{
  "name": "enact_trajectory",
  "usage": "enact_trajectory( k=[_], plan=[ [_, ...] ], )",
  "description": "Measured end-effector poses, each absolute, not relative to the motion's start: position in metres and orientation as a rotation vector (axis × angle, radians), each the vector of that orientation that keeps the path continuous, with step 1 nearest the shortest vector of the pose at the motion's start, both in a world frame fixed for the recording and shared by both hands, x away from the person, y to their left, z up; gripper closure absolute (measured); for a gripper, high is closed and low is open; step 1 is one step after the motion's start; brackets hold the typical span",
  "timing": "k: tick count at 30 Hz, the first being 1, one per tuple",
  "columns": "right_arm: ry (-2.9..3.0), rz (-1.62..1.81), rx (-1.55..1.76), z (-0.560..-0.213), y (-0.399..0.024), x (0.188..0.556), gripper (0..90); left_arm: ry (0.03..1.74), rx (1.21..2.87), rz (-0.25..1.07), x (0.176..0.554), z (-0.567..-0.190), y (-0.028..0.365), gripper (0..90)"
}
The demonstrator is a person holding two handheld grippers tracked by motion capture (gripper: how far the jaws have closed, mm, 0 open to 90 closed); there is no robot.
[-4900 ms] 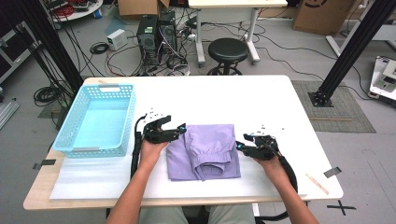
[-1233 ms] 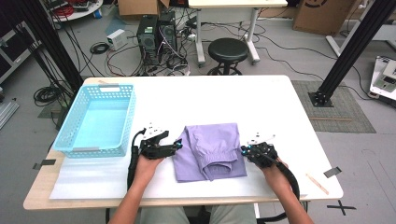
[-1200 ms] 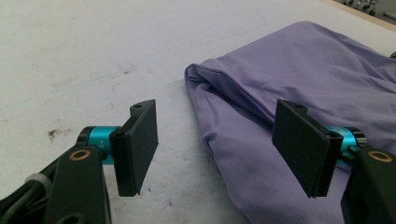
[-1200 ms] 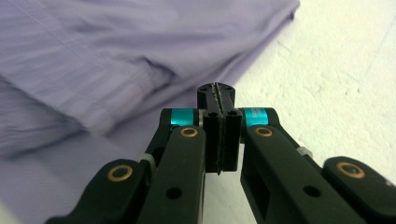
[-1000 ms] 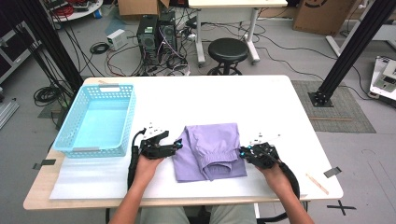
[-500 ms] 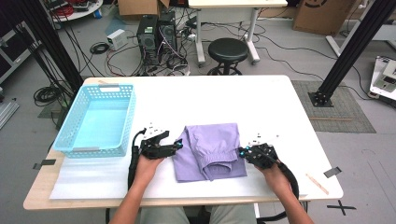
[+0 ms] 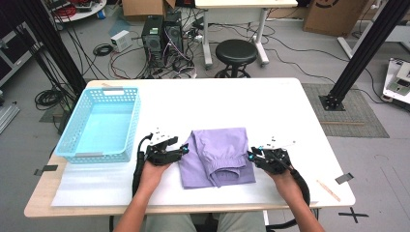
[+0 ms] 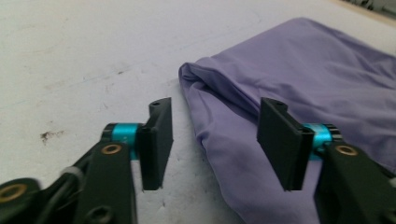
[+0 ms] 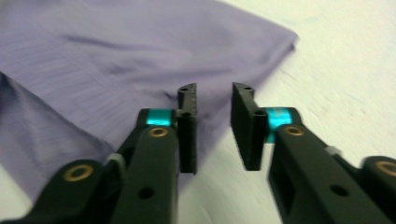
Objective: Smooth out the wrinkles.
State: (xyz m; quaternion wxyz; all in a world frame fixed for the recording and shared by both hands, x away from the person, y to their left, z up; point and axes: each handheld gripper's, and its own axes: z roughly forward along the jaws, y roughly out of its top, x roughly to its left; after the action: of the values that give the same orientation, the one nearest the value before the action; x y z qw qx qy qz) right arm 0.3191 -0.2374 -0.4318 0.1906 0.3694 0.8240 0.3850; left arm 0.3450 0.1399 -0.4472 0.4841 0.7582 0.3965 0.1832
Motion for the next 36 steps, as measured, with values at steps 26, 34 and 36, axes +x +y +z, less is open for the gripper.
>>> enact_trajectory(
  k=[26, 34, 36],
  plan=[
    [2.494, 1.284, 0.901, -0.439, -0.199, 0.333, 48.7, 0.958, 1.789, 0.487, 0.347, -0.439, 0.122, 40.3],
    [2.564, 1.267, 0.801, -0.440, -0.194, 0.325, 47.3, 0.901, 1.757, 0.419, 0.349, -0.434, 0.107, 37.8],
    [2.559, 1.290, 0.792, -0.438, -0.194, 0.324, 47.3, 0.873, 1.754, 0.404, 0.350, -0.434, 0.102, 37.8]
  ],
)
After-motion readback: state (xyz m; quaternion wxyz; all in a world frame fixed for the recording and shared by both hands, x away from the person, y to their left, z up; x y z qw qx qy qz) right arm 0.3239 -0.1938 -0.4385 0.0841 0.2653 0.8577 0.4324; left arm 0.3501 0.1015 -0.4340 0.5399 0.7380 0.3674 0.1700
